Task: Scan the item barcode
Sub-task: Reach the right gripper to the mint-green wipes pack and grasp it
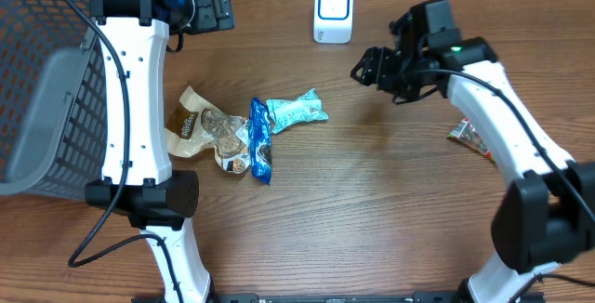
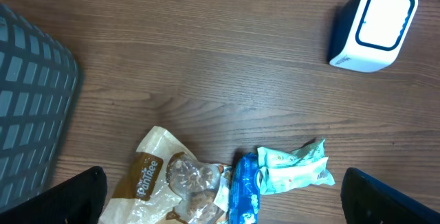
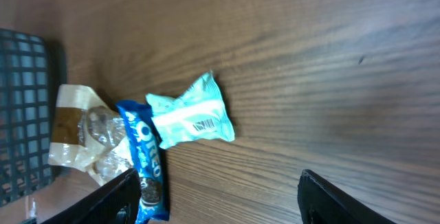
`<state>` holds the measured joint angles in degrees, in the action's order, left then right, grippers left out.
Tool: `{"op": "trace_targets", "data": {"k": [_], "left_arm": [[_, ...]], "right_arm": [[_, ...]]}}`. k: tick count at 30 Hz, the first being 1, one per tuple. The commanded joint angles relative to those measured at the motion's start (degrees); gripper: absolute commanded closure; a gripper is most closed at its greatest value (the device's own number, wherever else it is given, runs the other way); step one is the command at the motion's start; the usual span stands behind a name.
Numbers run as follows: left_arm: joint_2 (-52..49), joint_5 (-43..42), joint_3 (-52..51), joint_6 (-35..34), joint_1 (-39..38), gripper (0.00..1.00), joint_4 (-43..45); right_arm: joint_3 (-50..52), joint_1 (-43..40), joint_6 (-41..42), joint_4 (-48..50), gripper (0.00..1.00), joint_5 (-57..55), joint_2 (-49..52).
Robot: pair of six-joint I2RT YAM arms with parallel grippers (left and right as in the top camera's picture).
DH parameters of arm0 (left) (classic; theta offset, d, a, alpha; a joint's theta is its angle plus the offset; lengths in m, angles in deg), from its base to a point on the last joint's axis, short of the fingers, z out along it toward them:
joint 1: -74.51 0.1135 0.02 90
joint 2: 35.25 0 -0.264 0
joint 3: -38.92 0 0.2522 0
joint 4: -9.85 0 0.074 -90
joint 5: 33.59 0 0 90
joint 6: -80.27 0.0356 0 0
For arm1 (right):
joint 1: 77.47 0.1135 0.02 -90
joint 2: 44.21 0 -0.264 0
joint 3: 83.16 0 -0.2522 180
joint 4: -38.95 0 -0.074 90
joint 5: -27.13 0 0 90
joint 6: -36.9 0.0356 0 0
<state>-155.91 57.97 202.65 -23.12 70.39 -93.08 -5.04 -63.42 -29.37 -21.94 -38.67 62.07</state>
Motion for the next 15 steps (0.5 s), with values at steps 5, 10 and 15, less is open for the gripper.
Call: {"op": "trace_targets", "data": {"k": [5, 10, 15], "left_arm": [[0.0, 0.3, 0.6, 0.0, -0.1, 0.00, 0.0], [0.0, 0.3, 0.6, 0.1, -0.1, 0.00, 0.0], [0.0, 0.3, 0.6, 0.0, -0.1, 0.00, 0.0]], "right_arm": [[-0.6, 2.1, 12.3, -0.1, 0.20, 4.6, 6.0], [0.5, 6.4, 20.2, 3.1, 0.20, 2.6, 7.8], [0.8, 9.7, 23.5, 6.9, 0.20, -4.5, 8.9]]}}
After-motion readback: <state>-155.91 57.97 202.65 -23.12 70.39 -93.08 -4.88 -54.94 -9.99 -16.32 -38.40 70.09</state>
